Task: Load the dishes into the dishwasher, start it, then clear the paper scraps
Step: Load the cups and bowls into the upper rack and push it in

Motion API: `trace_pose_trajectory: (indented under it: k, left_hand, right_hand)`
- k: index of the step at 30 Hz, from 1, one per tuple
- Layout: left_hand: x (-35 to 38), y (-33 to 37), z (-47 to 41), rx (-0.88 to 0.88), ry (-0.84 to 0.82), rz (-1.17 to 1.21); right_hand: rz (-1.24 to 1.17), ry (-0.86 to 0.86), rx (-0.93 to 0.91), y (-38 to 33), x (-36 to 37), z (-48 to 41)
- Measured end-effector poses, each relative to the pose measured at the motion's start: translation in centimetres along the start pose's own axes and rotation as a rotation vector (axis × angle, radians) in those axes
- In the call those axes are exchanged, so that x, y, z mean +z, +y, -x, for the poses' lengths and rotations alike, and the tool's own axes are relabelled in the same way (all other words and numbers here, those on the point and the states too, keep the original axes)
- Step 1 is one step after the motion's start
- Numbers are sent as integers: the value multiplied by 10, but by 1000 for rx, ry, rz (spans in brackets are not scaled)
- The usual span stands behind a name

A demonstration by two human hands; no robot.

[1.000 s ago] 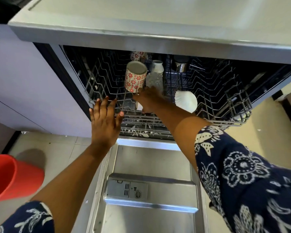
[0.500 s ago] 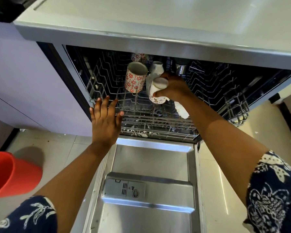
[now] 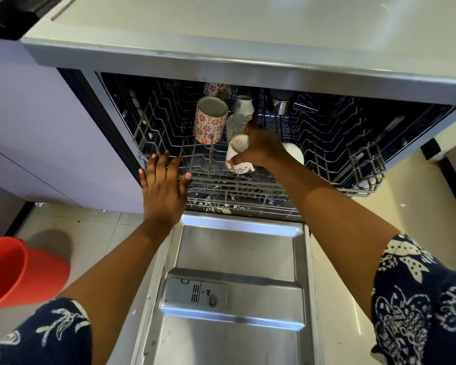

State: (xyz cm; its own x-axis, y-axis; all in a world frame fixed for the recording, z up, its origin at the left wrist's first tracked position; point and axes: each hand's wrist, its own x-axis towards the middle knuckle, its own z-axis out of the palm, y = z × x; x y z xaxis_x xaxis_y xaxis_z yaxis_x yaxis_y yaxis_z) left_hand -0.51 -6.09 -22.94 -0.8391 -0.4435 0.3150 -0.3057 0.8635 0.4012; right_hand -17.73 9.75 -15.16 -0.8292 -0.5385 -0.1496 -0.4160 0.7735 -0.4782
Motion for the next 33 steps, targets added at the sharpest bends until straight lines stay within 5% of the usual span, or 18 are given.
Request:
trace_pose_trajectory:
  k: [17, 33]
  left_hand:
    - [1, 0, -1, -18, -4, -33]
    - [2, -1, -1, -12, -13, -21]
  right_hand:
    - [231, -66, -3, -13, 46, -4]
    - [109, 71, -33, -4, 16, -6]
